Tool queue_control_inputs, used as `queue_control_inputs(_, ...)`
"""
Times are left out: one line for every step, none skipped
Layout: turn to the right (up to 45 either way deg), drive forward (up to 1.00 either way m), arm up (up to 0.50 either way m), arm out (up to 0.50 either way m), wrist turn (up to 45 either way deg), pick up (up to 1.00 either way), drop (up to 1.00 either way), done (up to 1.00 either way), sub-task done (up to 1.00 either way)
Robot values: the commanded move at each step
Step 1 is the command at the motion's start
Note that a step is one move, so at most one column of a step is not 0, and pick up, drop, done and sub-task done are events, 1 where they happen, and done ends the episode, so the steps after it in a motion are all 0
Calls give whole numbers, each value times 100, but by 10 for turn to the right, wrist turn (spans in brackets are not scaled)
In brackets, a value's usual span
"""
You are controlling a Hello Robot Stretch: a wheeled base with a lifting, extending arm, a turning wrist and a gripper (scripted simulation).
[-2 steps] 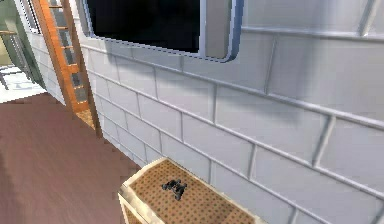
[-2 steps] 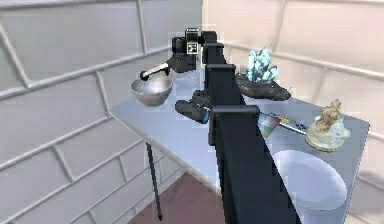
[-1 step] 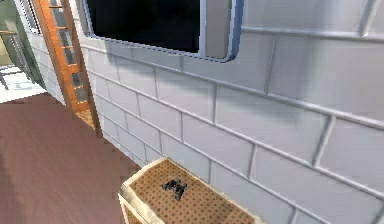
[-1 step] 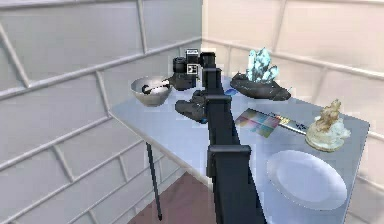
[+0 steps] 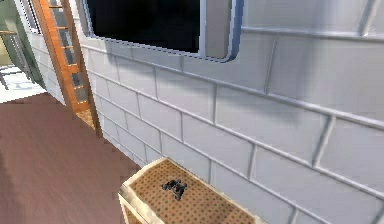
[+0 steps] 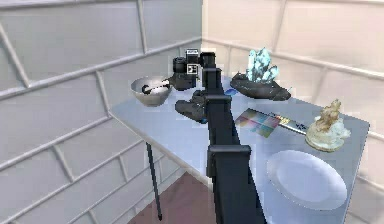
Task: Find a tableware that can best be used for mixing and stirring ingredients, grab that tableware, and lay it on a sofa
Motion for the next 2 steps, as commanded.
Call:
queue_control_inputs(0,0,6,0,0,0,0,0,0)
queue_control_inputs(0,0,0,0,-450,0,0,0,0)
